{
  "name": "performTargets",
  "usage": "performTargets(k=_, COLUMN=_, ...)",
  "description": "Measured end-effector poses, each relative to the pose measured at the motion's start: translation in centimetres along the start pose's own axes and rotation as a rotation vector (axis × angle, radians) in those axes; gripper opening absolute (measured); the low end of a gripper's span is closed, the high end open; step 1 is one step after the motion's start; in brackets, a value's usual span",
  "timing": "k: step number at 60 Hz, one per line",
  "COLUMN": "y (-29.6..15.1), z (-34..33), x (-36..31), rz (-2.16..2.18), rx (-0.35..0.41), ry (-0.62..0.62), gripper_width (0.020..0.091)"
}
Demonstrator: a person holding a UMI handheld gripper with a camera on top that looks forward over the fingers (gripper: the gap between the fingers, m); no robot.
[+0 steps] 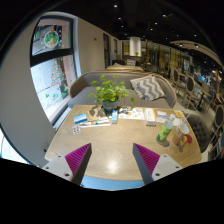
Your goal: Pour water
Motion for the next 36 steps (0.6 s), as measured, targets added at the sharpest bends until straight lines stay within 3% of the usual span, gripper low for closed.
performTargets(k=18, y=1.1, z=1.6, x=2.9, rz=0.011, rx=-0.018, ry=0.041, gripper_width=0.0854)
performTargets(k=36, y=5.0, z=6.6, x=12.8, rz=0.061, rx=-0.026, ry=0.168, gripper_width=0.0854)
Point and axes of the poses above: the point between the fingertips, and its own axes, seen from behind it with the camera up: x to the right, y down, z forward, the way the camera looks, the point moved 7 cm from there along -z, backward, against the way the camera looks, and after that the axes turned 11 degrees about y, right-handed, at the moved point
